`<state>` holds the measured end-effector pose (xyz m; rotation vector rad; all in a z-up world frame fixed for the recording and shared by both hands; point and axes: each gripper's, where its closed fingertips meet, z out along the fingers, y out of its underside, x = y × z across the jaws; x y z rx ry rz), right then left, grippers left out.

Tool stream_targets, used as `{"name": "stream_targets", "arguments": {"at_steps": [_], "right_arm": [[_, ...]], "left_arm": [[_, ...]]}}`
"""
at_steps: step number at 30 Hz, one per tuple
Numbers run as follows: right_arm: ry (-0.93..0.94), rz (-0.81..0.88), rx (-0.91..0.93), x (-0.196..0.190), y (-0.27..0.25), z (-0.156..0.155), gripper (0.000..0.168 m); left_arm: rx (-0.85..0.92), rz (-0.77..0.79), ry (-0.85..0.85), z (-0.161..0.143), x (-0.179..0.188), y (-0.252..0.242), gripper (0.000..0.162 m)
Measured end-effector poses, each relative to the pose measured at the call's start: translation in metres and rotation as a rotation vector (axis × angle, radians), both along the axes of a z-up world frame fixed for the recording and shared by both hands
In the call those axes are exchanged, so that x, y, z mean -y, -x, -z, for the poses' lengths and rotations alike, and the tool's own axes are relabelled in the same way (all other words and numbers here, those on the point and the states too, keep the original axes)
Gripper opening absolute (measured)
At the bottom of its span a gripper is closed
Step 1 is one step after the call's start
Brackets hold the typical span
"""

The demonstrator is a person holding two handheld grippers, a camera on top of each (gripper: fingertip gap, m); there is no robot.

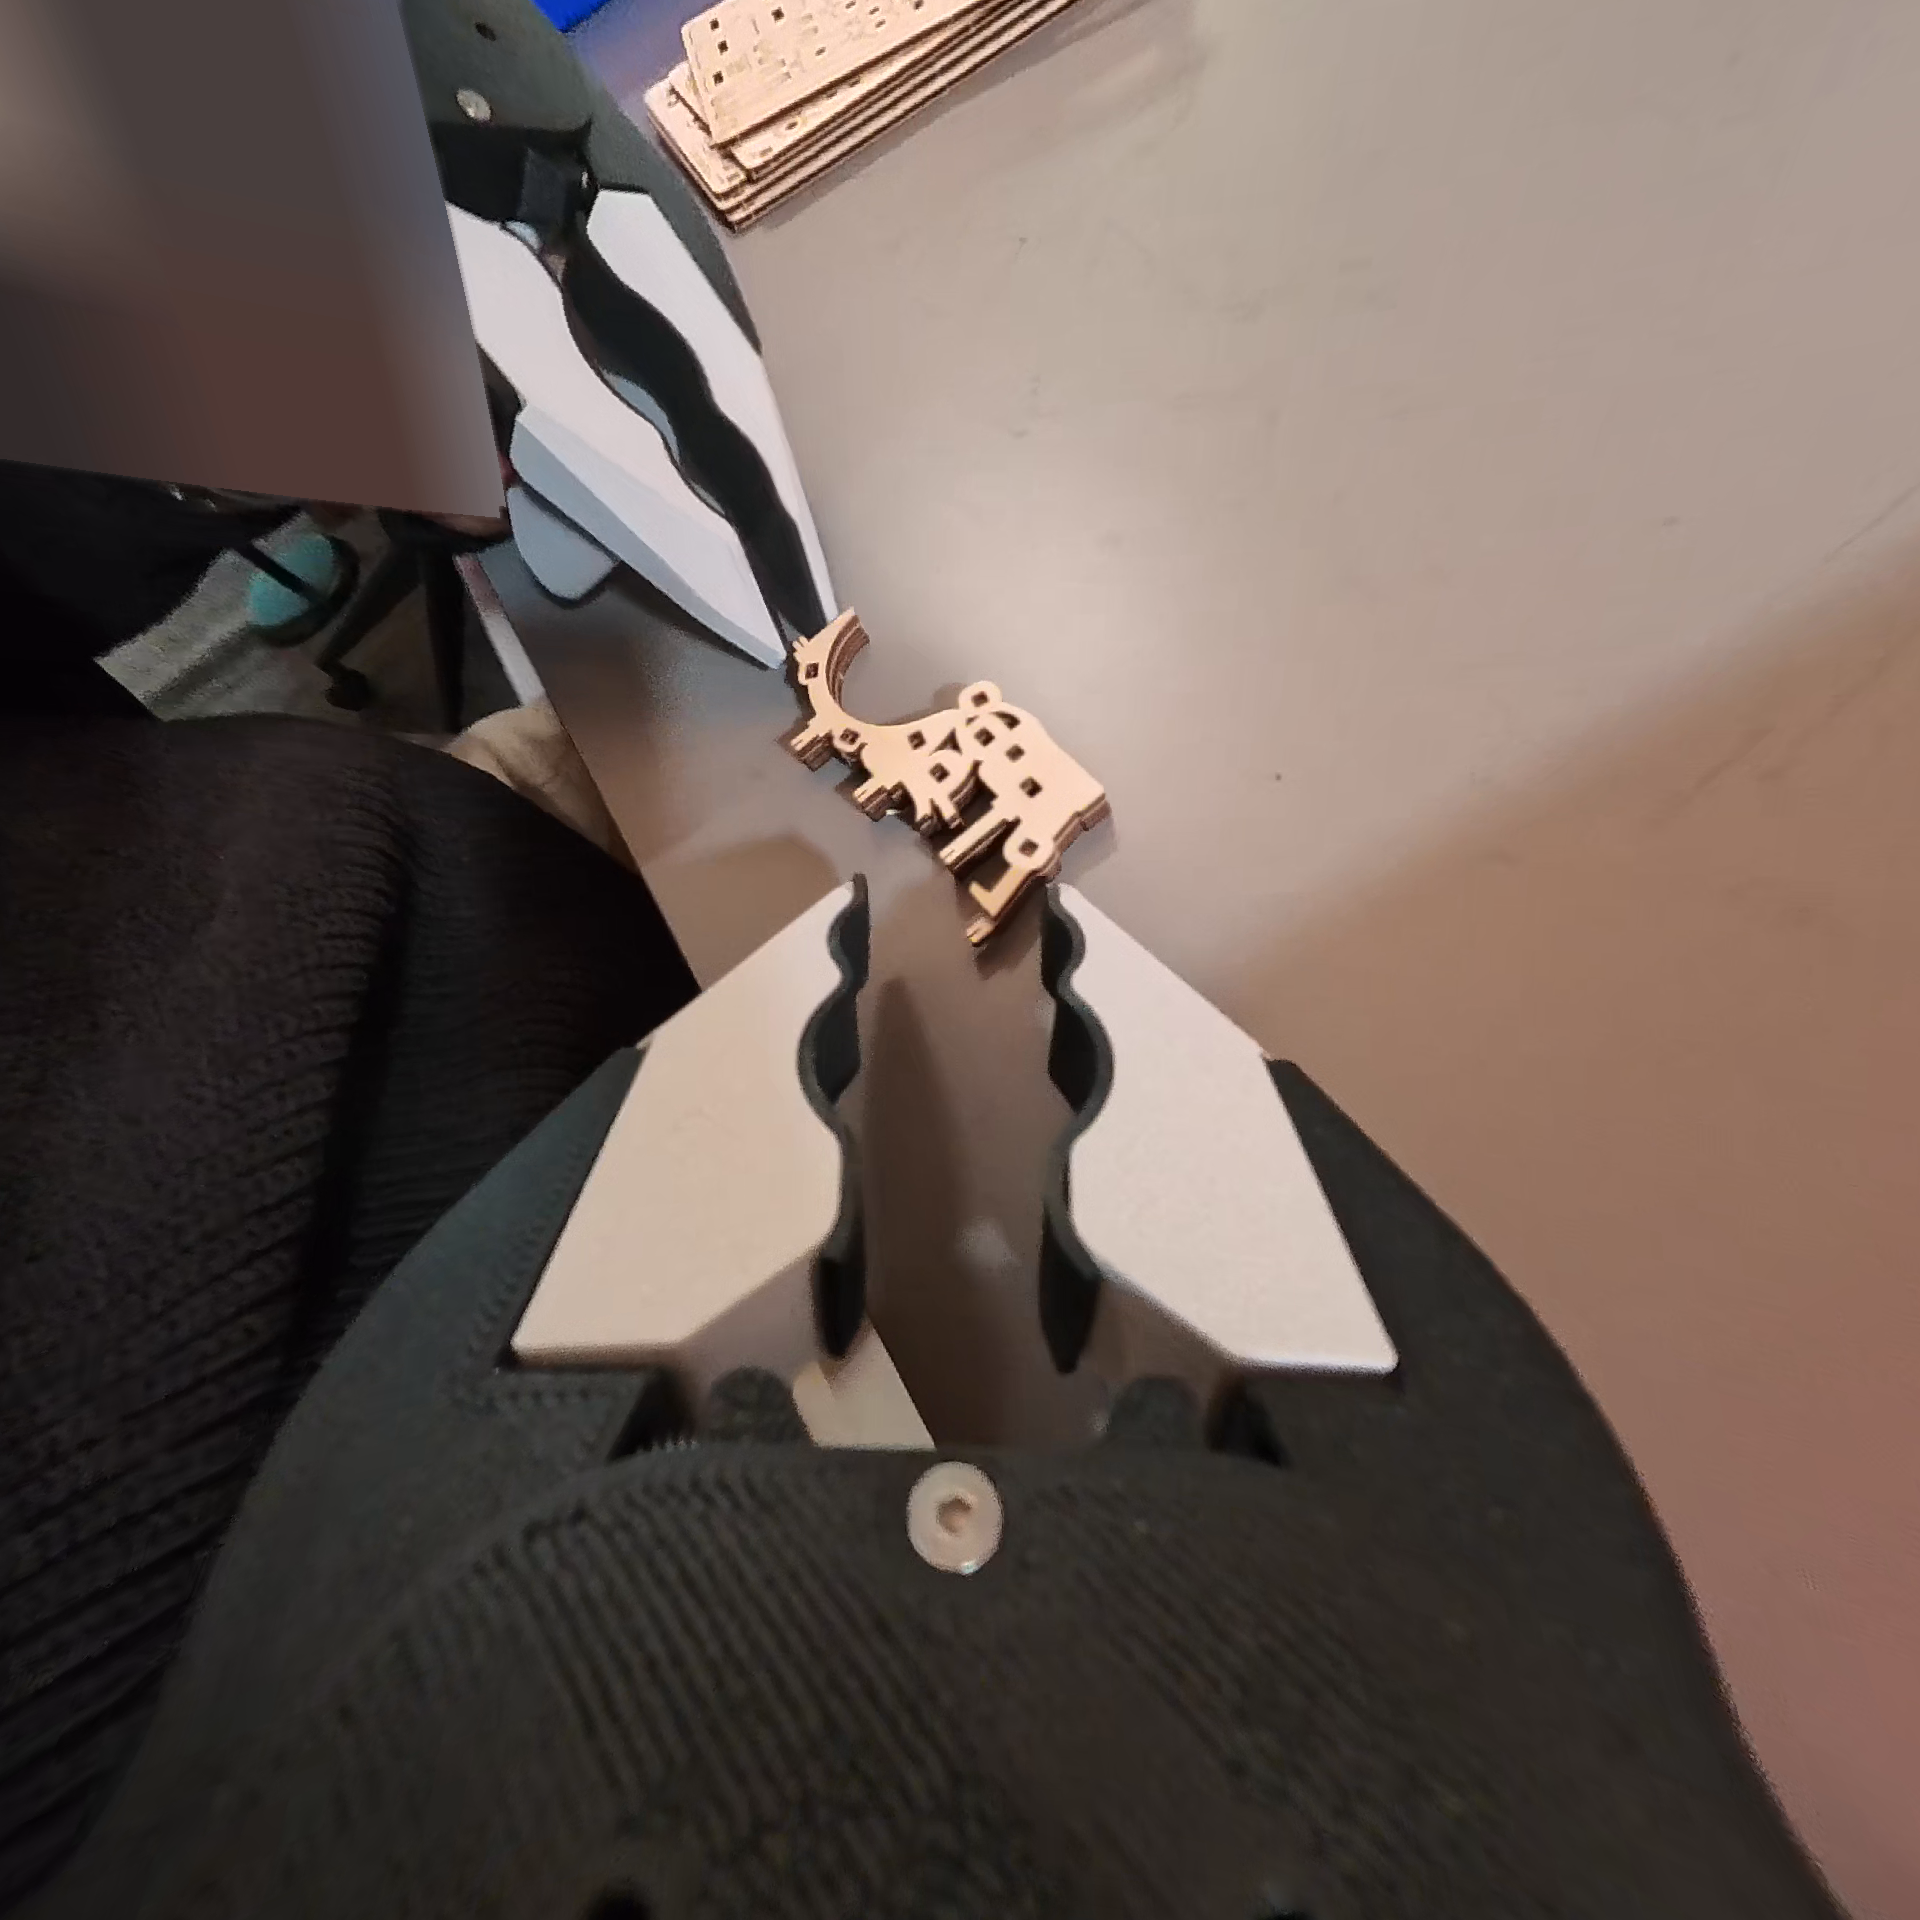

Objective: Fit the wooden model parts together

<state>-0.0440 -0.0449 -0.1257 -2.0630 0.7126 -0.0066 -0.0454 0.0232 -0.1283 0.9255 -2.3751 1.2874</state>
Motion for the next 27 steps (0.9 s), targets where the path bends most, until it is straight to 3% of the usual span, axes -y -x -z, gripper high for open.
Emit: {"name": "stream_targets", "arguments": {"at_steps": [27], "right_arm": [[0.086, -0.014, 0.095, 0.0020, 0.0031, 0.0046, 0.036]], "left_arm": [[-0.035, -0.020, 0.028, -0.0011, -0.0012, -0.0017, 0.008]]}}
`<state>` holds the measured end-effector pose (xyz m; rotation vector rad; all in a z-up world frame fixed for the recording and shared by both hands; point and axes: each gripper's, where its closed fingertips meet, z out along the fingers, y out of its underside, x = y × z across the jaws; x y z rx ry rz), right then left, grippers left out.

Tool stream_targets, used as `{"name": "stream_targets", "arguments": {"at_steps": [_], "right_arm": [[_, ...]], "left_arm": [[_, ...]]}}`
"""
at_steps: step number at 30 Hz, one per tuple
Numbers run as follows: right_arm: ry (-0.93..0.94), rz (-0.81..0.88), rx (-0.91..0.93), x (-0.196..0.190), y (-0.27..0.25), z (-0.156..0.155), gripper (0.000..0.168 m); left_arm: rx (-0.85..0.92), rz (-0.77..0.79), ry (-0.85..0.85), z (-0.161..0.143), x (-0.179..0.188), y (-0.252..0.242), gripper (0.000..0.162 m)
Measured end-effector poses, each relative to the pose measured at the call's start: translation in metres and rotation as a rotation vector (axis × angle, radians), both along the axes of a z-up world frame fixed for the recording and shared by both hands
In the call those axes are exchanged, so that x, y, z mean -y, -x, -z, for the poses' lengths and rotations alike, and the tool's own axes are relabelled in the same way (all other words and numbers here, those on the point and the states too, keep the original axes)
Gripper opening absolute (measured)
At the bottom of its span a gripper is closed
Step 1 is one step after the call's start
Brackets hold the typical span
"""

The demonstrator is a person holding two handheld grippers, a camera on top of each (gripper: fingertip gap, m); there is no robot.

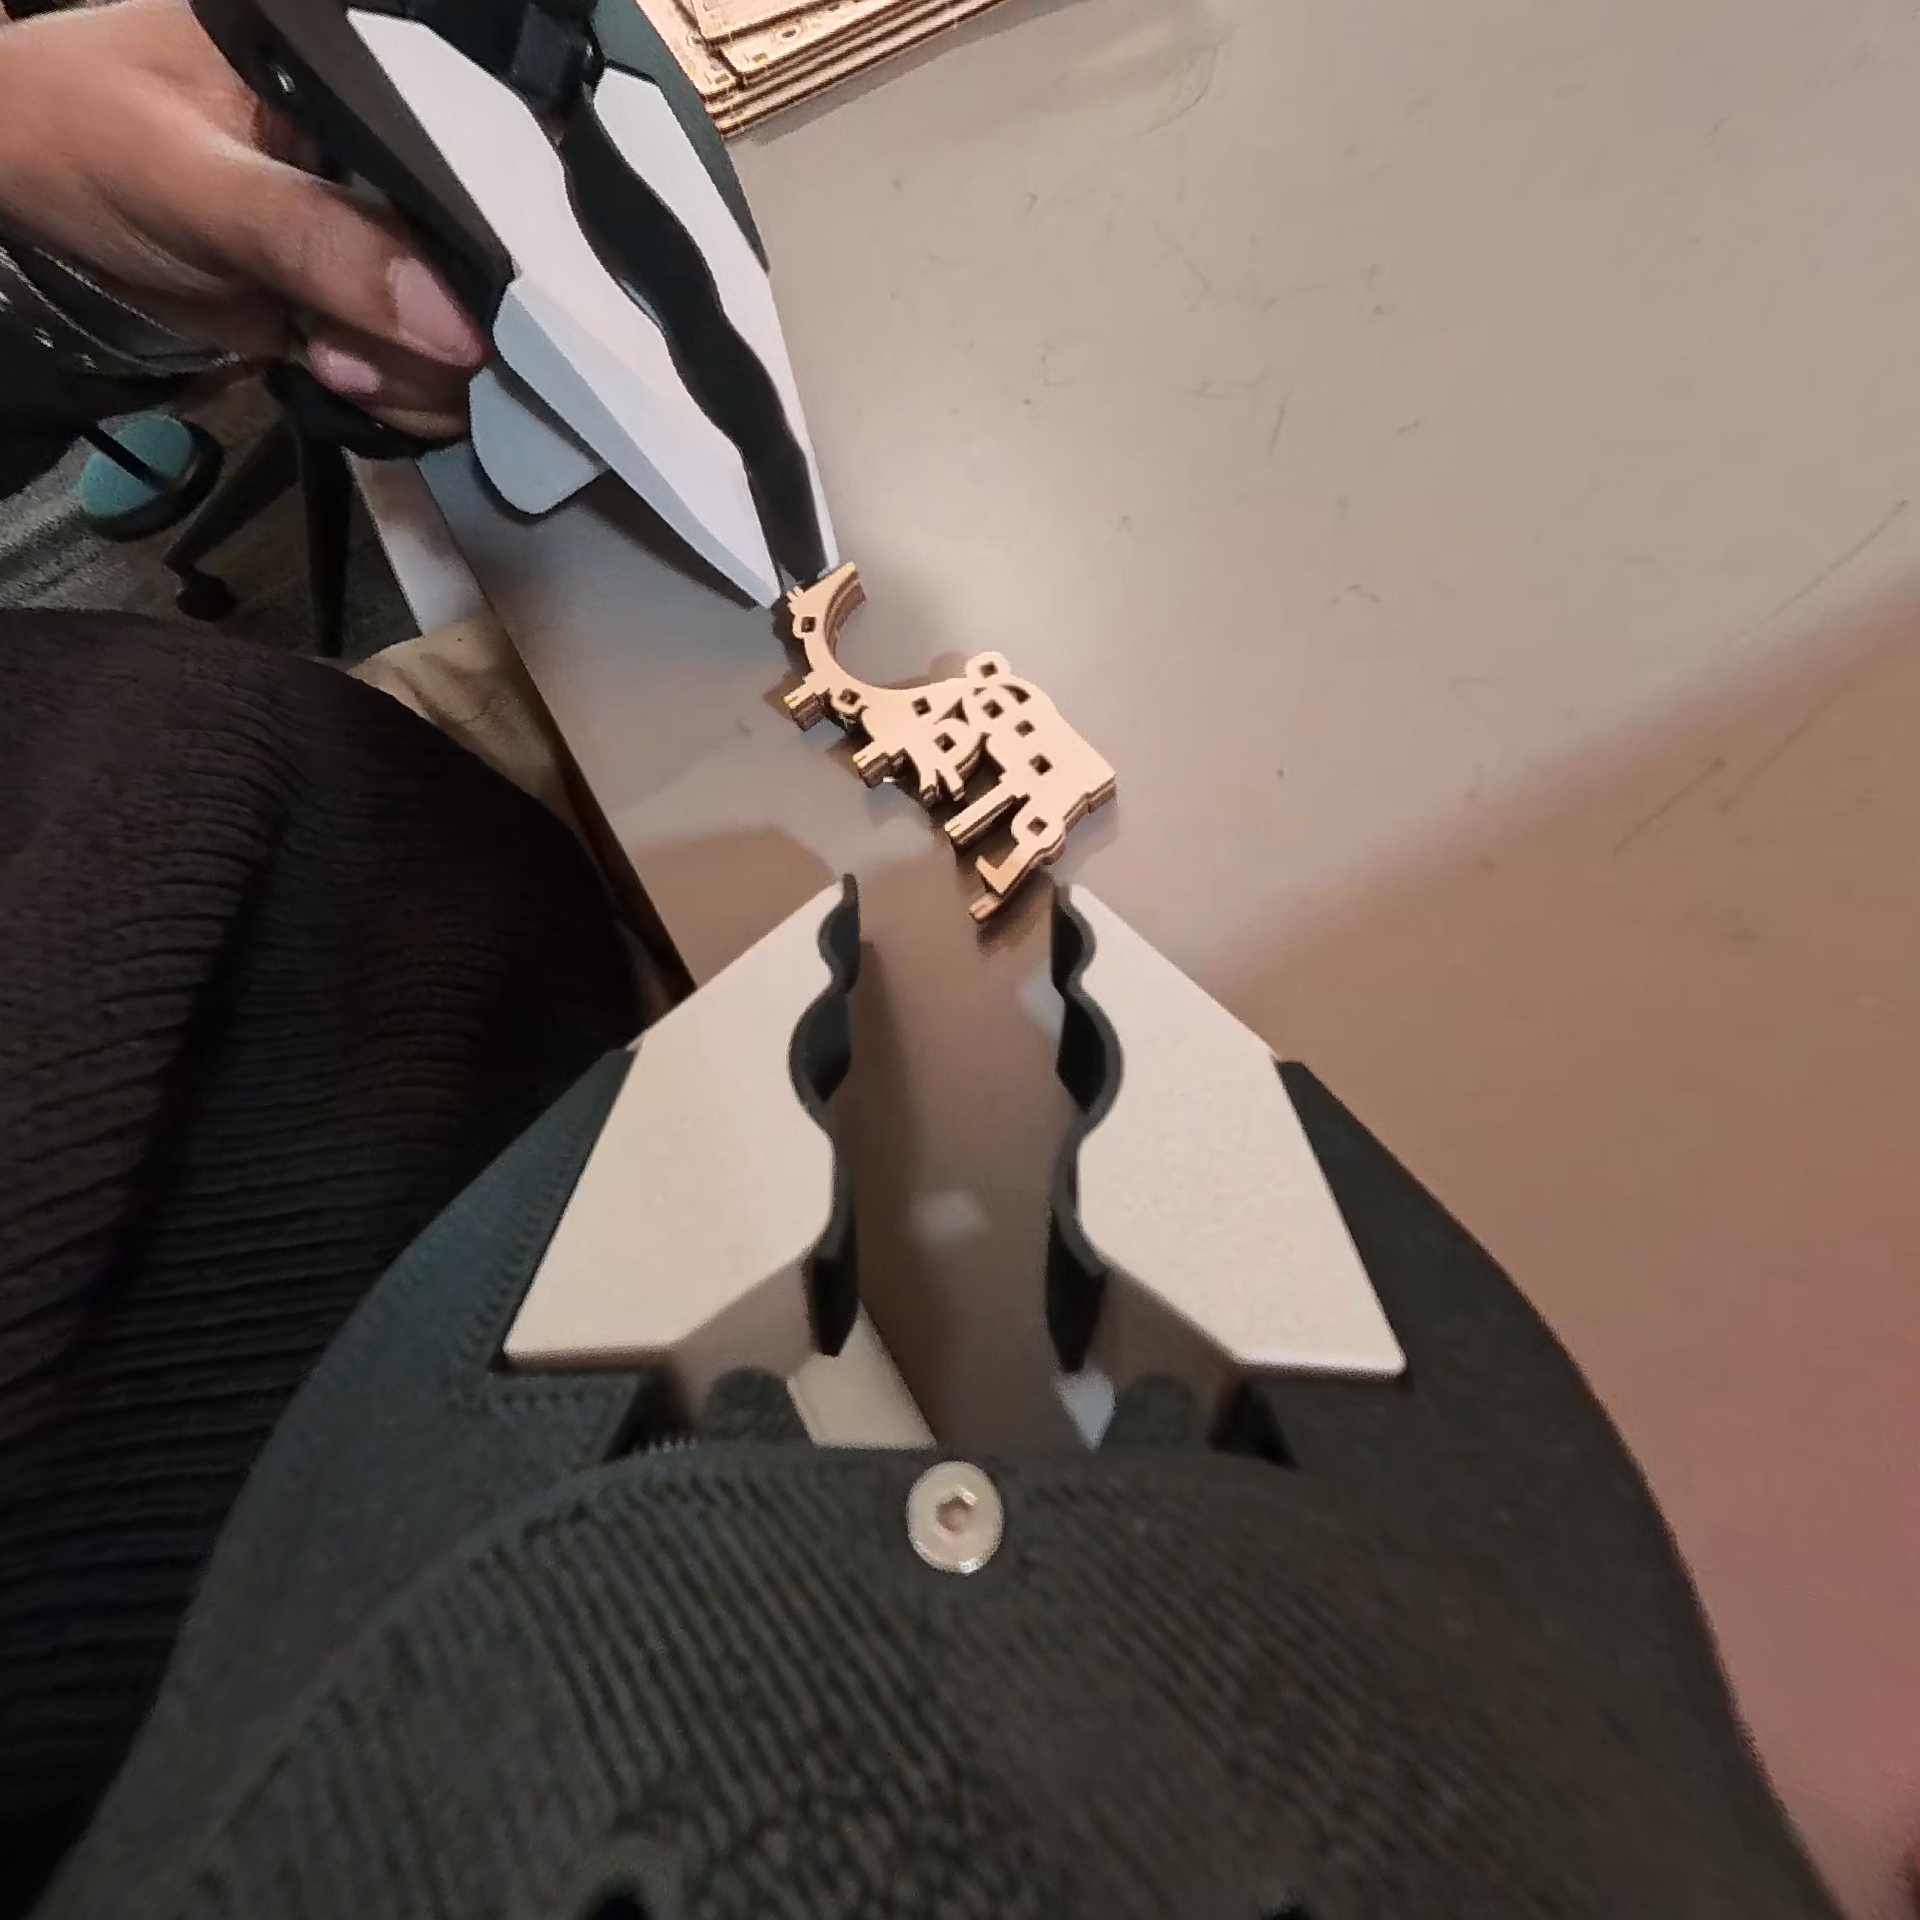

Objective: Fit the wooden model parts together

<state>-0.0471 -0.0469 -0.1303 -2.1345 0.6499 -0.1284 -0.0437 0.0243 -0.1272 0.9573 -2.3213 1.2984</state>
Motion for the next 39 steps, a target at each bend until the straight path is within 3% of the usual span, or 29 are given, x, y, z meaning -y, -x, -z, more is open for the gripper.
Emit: {"name": "stream_targets", "arguments": {"at_steps": [10, 20, 23, 27, 39], "right_arm": [[0.060, 0.005, 0.047, 0.007, 0.002, 0.002, 0.037], [0.132, 0.041, 0.085, 0.012, 0.002, 0.004, 0.039], [0.132, 0.066, 0.083, 0.014, 0.005, 0.004, 0.039], [0.133, 0.100, 0.083, 0.019, 0.012, 0.004, 0.039], [0.134, 0.187, 0.076, 0.035, 0.033, 0.004, 0.040]], "left_arm": [[-0.026, -0.047, 0.041, -0.004, -0.004, -0.007, 0.011], [0.110, -0.165, 0.098, -0.023, -0.011, -0.028, 0.016], [0.149, -0.152, 0.105, -0.028, -0.004, -0.026, 0.019], [0.205, -0.081, 0.191, -0.049, 0.021, -0.011, 0.040], [0.270, 0.040, 0.116, -0.040, 0.056, -0.011, 0.040]]}}
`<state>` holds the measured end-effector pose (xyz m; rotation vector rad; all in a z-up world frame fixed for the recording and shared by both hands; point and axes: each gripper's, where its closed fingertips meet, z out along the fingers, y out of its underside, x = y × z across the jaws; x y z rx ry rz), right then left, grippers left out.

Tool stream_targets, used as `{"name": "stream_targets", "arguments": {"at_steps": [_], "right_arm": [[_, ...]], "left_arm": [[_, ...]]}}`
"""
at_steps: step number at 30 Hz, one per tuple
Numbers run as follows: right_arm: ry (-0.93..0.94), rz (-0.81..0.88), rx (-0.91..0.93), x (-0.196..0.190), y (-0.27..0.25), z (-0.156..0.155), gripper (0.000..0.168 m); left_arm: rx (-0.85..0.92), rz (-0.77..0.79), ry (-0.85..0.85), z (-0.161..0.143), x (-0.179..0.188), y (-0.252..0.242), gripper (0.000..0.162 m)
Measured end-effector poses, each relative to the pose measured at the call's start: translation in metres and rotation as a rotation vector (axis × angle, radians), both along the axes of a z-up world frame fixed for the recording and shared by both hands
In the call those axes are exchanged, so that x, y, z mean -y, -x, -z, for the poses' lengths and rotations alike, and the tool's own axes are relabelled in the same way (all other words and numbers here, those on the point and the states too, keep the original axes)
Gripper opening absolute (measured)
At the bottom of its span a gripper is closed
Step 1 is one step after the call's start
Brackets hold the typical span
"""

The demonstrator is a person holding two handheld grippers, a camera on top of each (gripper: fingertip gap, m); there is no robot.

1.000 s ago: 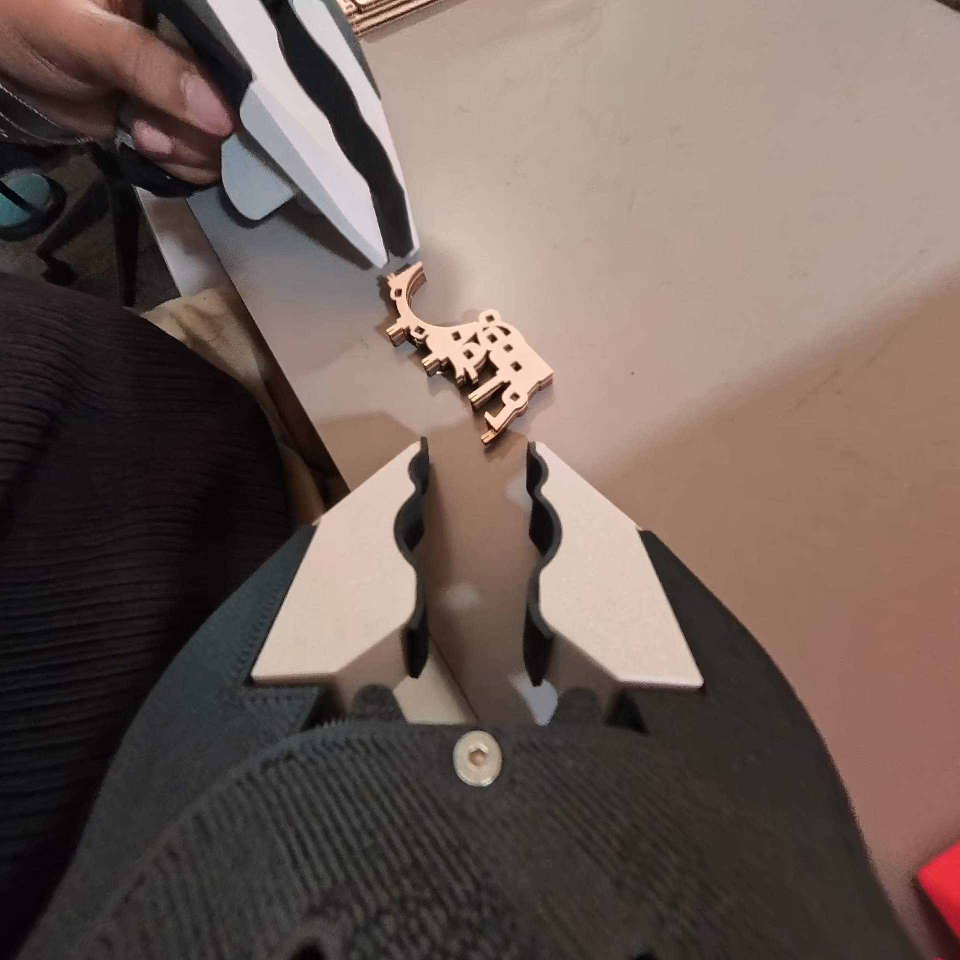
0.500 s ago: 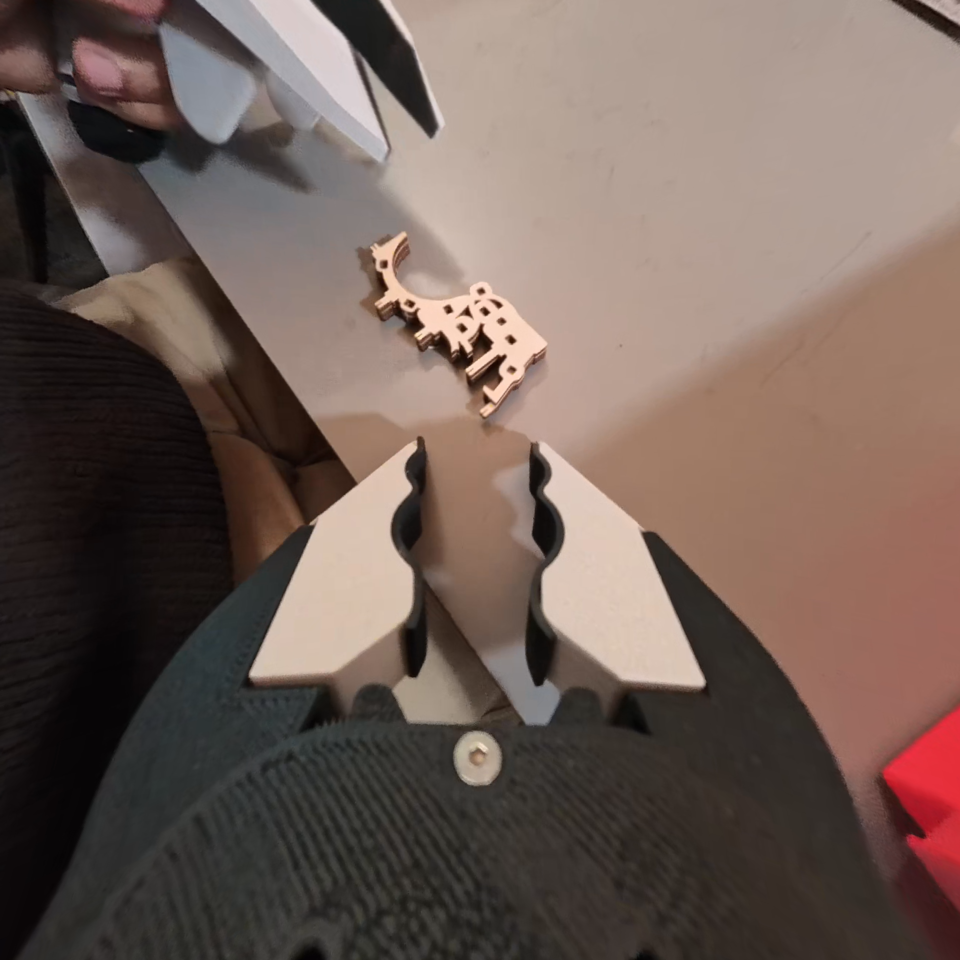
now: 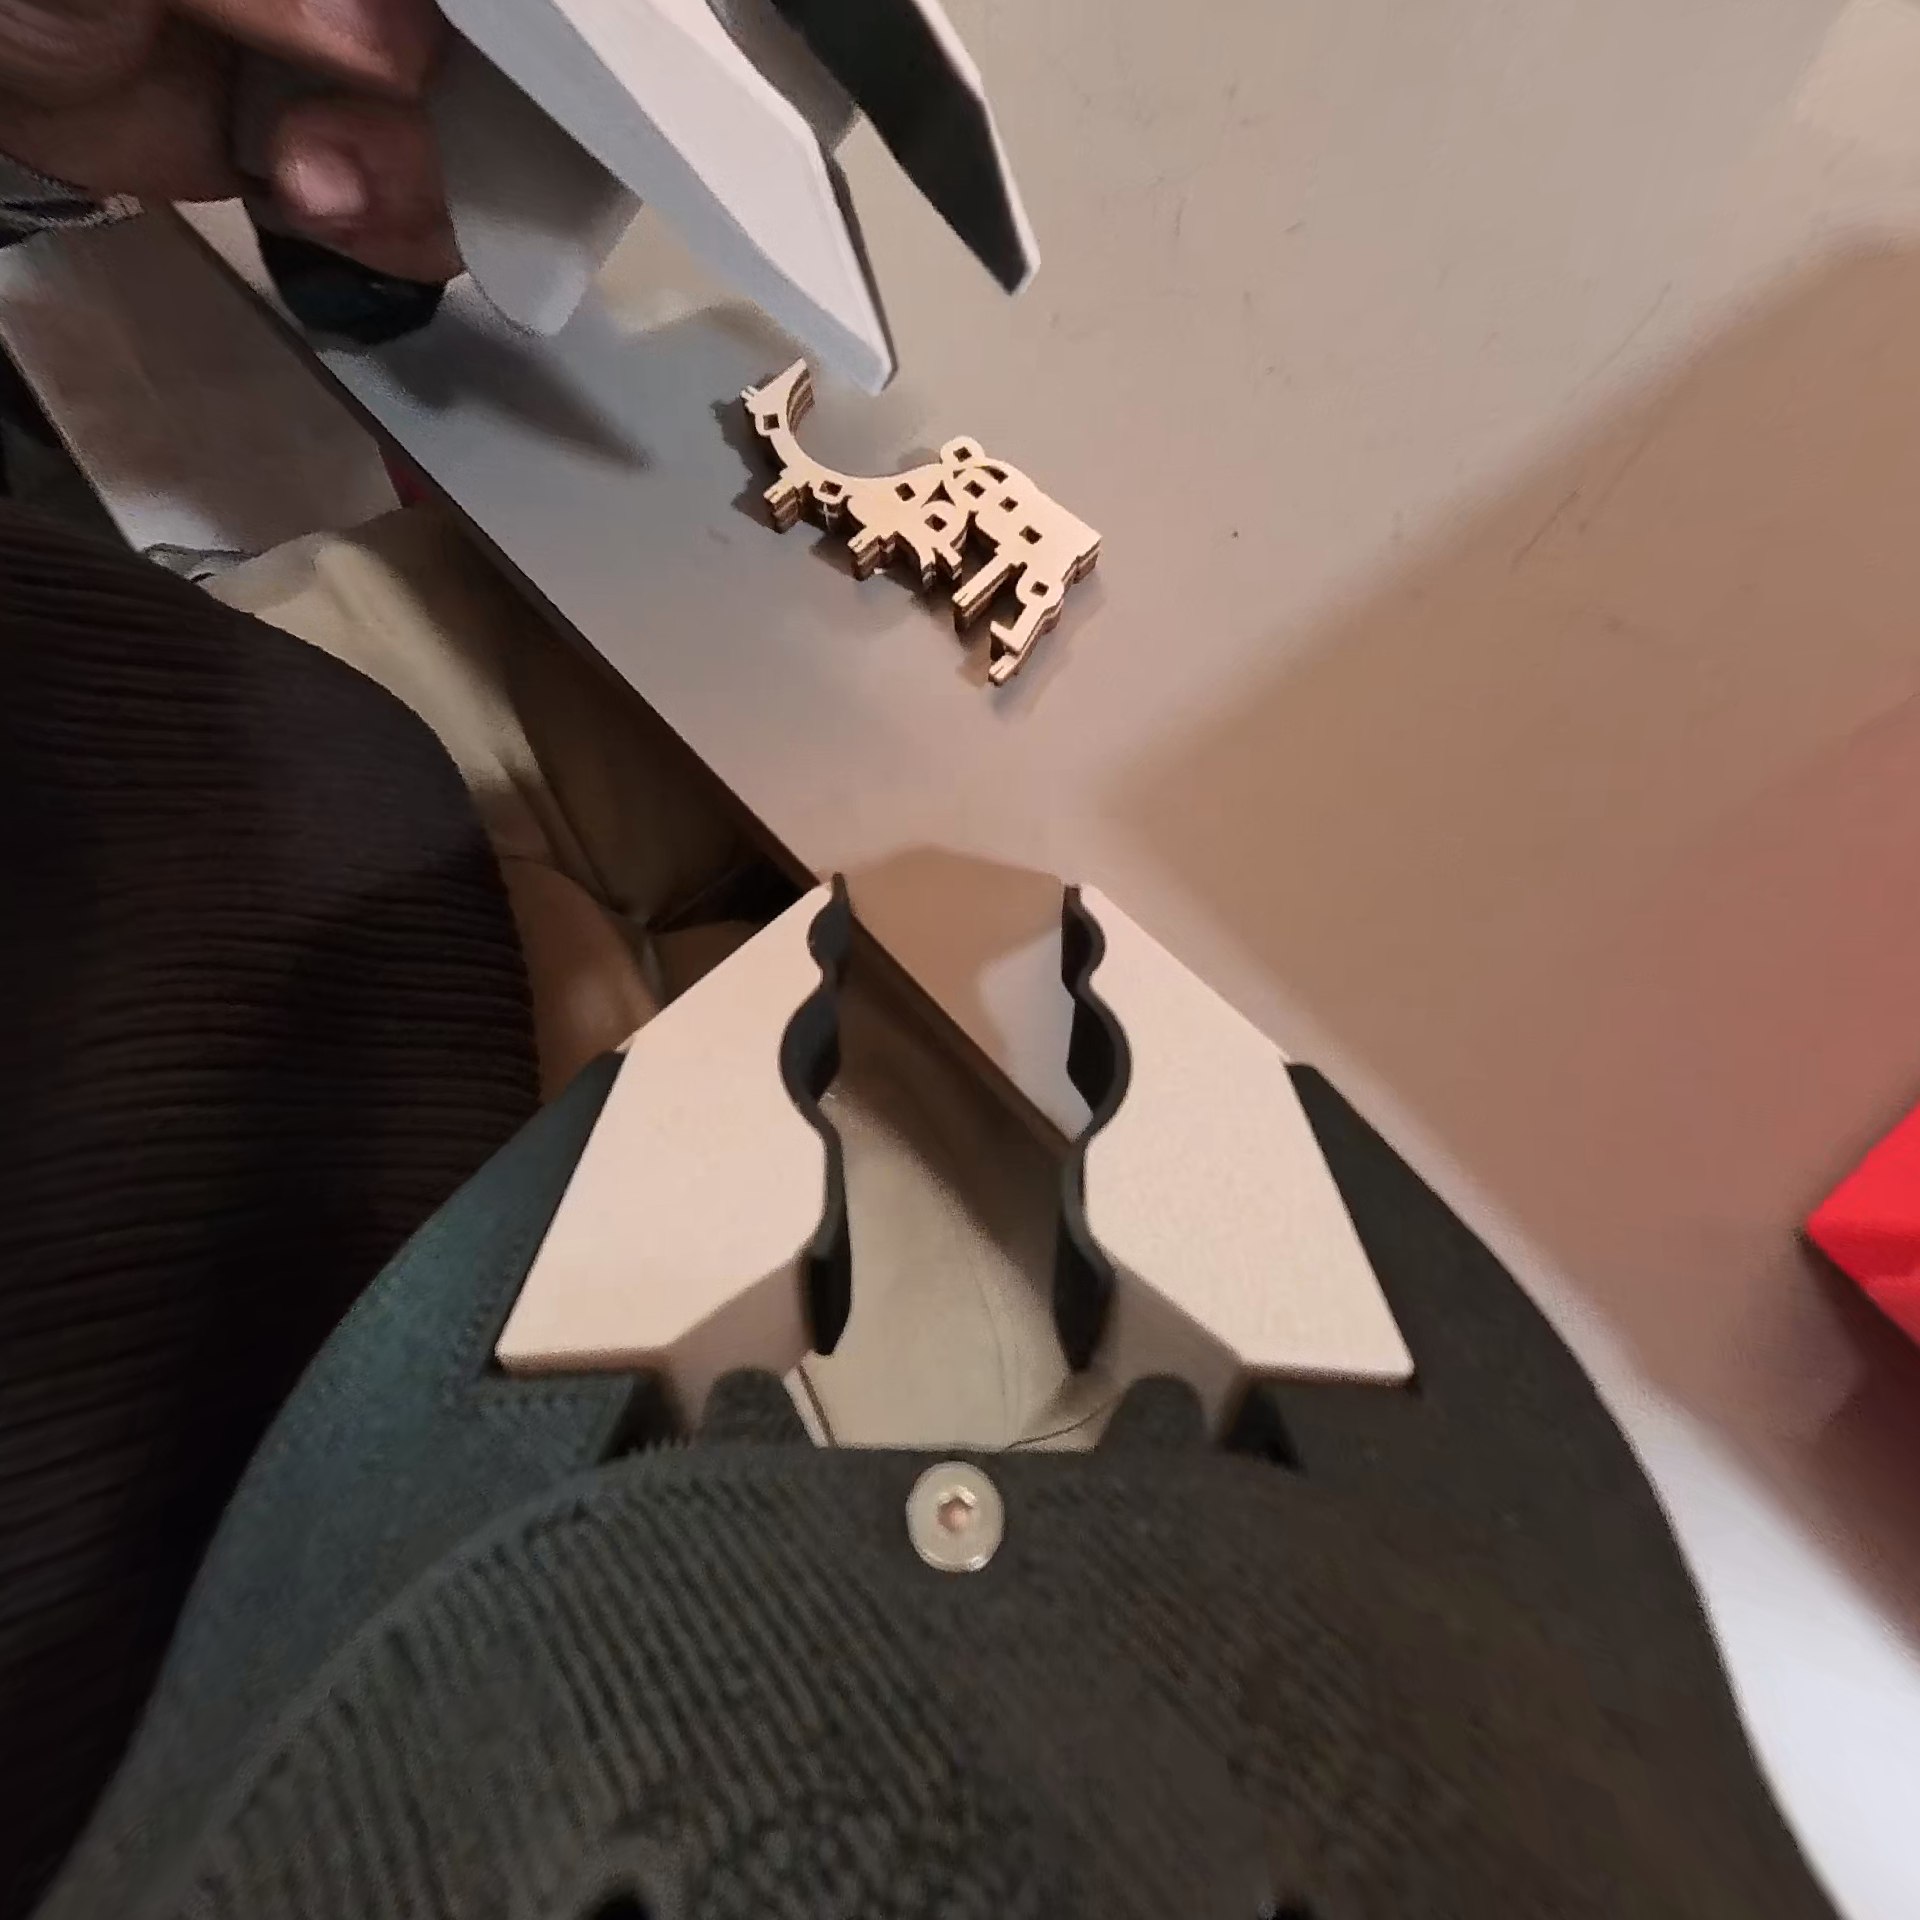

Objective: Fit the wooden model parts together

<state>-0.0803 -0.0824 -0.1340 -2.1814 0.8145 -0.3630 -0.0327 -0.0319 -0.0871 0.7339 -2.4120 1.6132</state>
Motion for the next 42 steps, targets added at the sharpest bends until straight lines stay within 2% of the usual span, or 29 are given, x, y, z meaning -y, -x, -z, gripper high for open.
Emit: {"name": "stream_targets", "arguments": {"at_steps": [9, 22, 31, 36, 42], "right_arm": [[0.011, 0.016, 0.018, 0.007, 0.002, 0.001, 0.039], [-0.105, 0.072, -0.061, 0.012, -0.009, -0.003, 0.039], [-0.187, 0.096, 0.026, 0.011, -0.028, -0.025, 0.031], [-0.263, 0.071, 0.095, 0.001, -0.043, -0.046, 0.024], [-0.314, -0.018, 0.111, -0.026, -0.056, -0.057, 0.020]], "left_arm": [[-0.004, -0.016, -0.010, 0.003, 0.003, -0.013, 0.040], [-0.047, -0.020, 0.022, 0.003, 0.002, -0.015, 0.039], [-0.108, -0.001, 0.057, 0.002, 0.002, -0.003, 0.040], [-0.091, -0.061, 0.047, 0.005, -0.014, -0.004, 0.042], [-0.116, -0.198, 0.132, -0.004, -0.050, -0.012, 0.043]]}}
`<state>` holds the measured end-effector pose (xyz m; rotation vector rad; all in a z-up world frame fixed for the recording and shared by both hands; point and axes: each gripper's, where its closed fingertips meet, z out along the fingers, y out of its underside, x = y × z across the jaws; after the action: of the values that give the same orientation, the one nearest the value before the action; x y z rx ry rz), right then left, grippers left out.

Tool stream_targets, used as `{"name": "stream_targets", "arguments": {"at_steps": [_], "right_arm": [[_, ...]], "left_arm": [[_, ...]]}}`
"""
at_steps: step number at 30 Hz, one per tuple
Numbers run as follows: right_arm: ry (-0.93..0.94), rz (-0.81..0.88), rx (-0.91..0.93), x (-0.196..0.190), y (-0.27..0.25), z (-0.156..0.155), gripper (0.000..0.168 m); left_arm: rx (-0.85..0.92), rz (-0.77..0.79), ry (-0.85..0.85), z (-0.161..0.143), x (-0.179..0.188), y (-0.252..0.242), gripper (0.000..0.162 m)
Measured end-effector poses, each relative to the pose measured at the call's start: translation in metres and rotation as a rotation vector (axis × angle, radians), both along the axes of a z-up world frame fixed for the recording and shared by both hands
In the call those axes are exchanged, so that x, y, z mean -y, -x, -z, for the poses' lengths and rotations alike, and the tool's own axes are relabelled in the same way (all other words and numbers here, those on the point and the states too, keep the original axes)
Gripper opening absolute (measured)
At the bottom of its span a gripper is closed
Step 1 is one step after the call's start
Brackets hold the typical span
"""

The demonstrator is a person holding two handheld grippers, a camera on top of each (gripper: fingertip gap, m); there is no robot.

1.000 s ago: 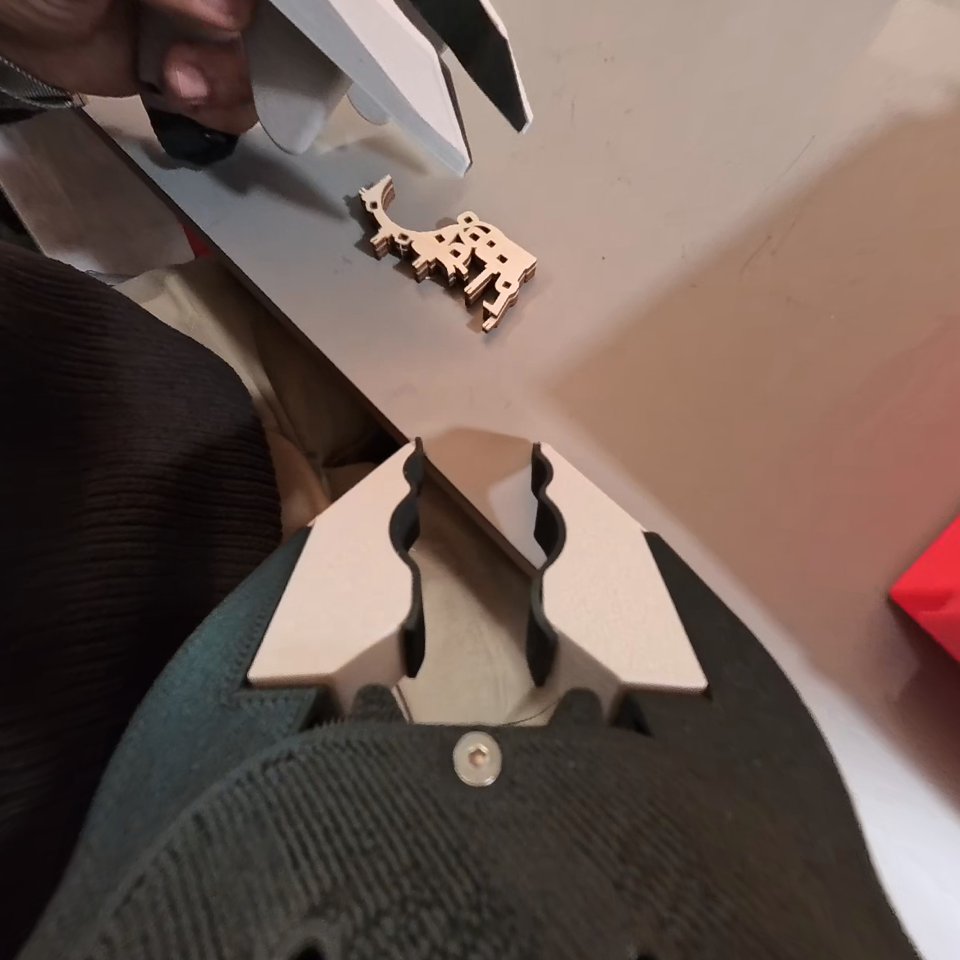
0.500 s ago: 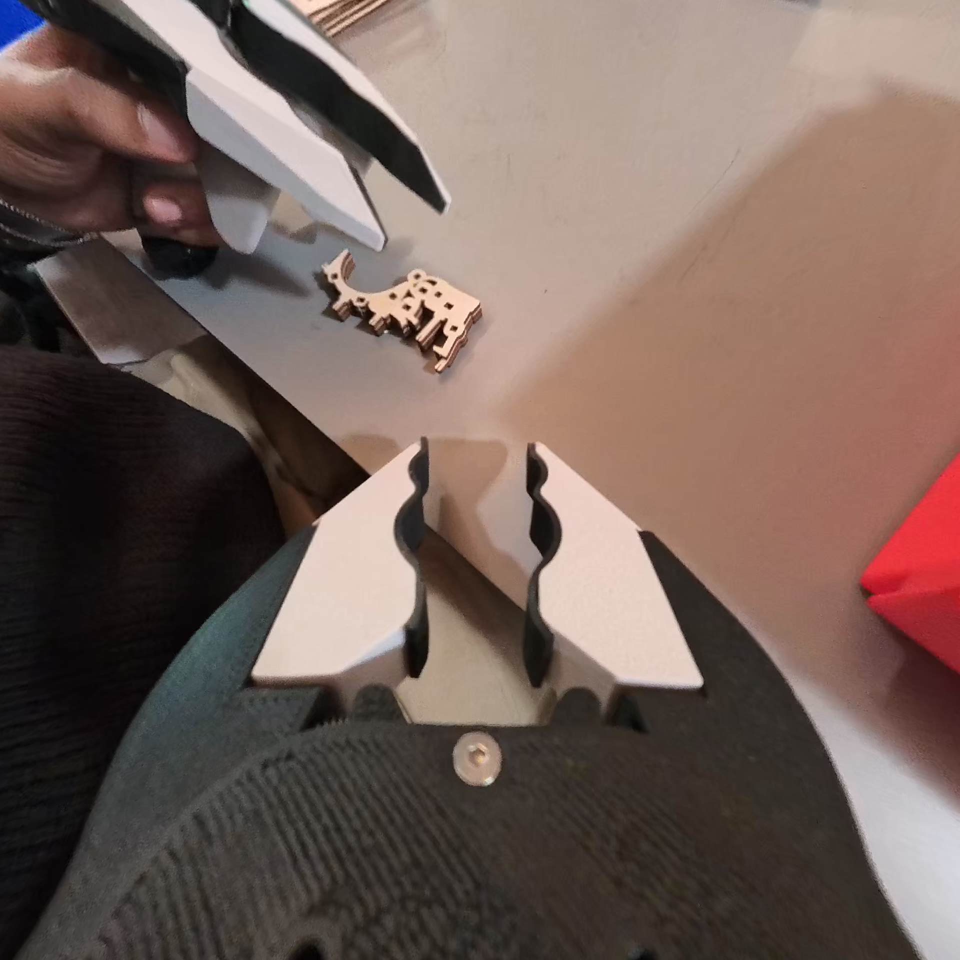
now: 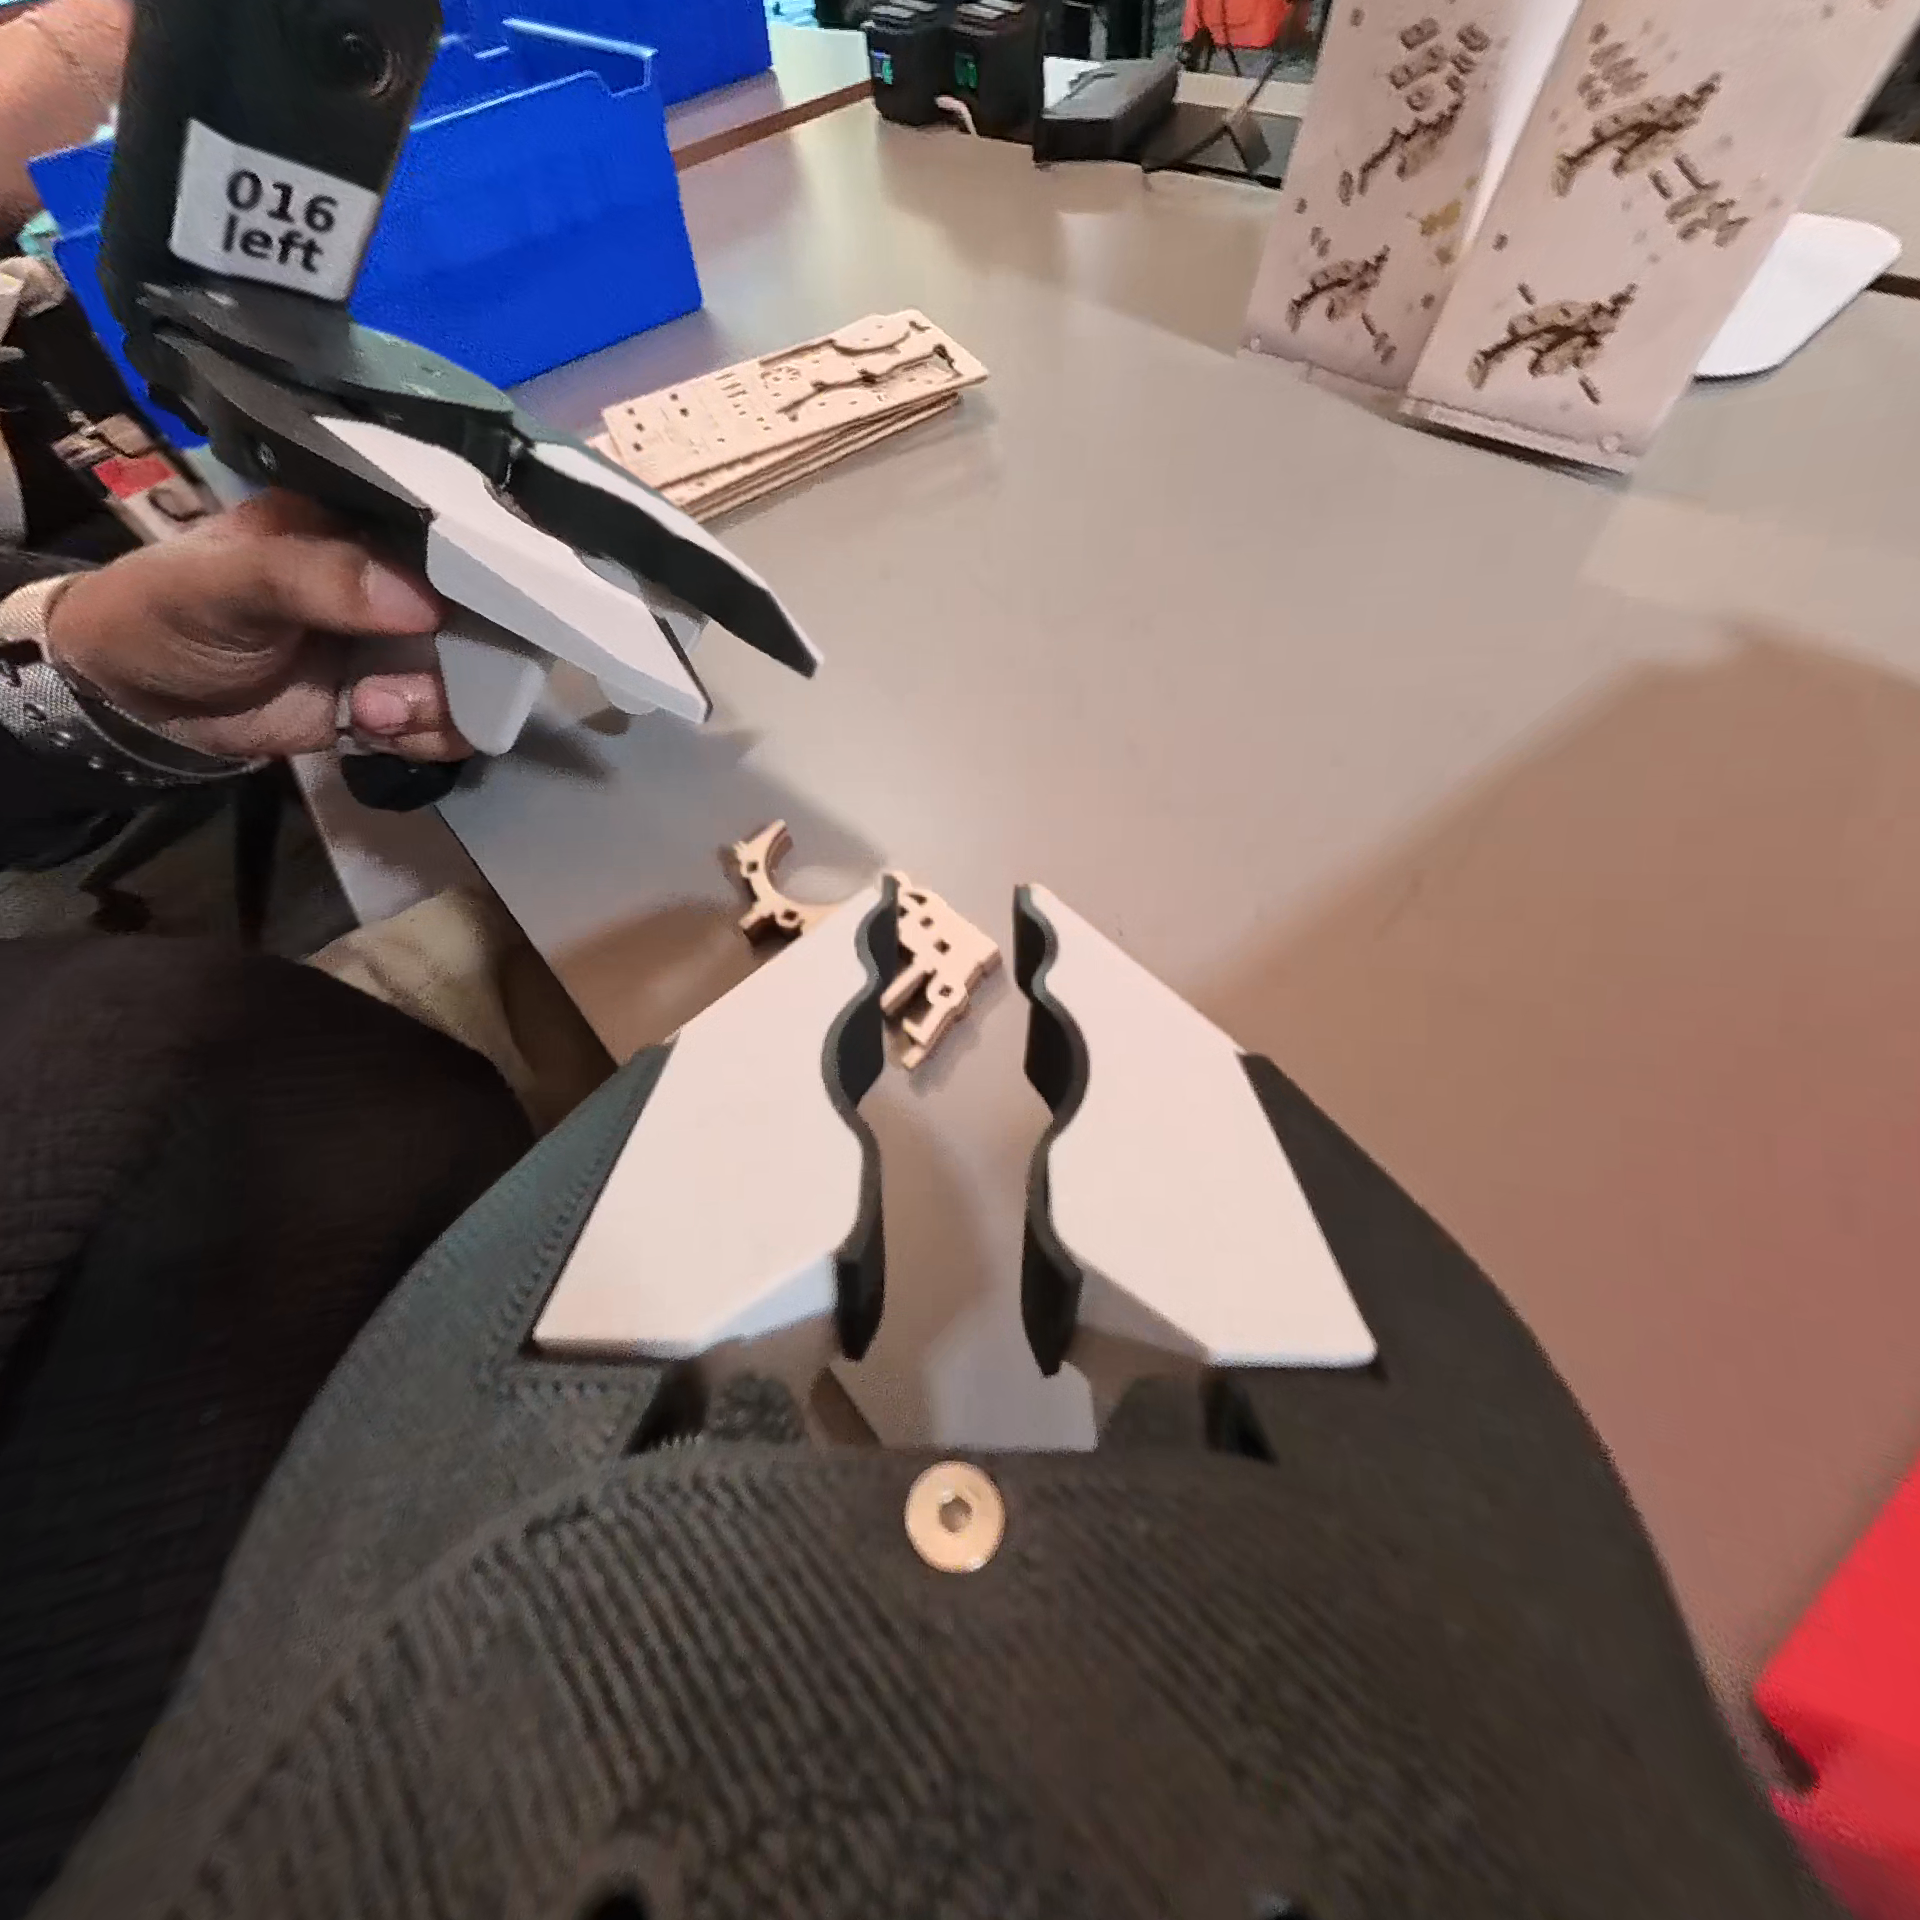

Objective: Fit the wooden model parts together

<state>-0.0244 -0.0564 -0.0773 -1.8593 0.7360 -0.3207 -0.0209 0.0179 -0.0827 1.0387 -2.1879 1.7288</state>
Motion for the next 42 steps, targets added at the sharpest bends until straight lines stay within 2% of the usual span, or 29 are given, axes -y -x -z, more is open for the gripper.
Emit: {"name": "stream_targets", "arguments": {"at_steps": [8, 16, 22, 28, 38, 42], "right_arm": [[0.006, -0.136, 0.005, -0.035, -0.004, 0.001, 0.020], [0.002, -0.147, 0.009, -0.038, -0.007, 0.000, 0.019], [0.015, -0.124, -0.002, -0.033, -0.010, 0.005, 0.019], [0.028, -0.089, 0.001, -0.023, -0.007, 0.006, 0.019], [0.052, 0.062, 0.046, 0.017, -0.003, 0.002, 0.017], [0.025, 0.045, 0.010, 0.013, -0.001, 0.004, 0.018]], "left_arm": [[0.003, -0.116, -0.005, 0.001, -0.031, 0.004, 0.042], [-0.002, -0.060, 0.033, -0.004, -0.030, 0.014, 0.013], [0.023, -0.029, 0.045, -0.008, -0.026, 0.015, 0.001], [0.059, -0.027, 0.050, -0.014, -0.023, 0.011, 0.003], [0.104, 0.074, 0.026, -0.014, 0.010, 0.005, 0.002], [0.103, 0.094, 0.041, -0.017, 0.013, 0.011, 0.002]]}}
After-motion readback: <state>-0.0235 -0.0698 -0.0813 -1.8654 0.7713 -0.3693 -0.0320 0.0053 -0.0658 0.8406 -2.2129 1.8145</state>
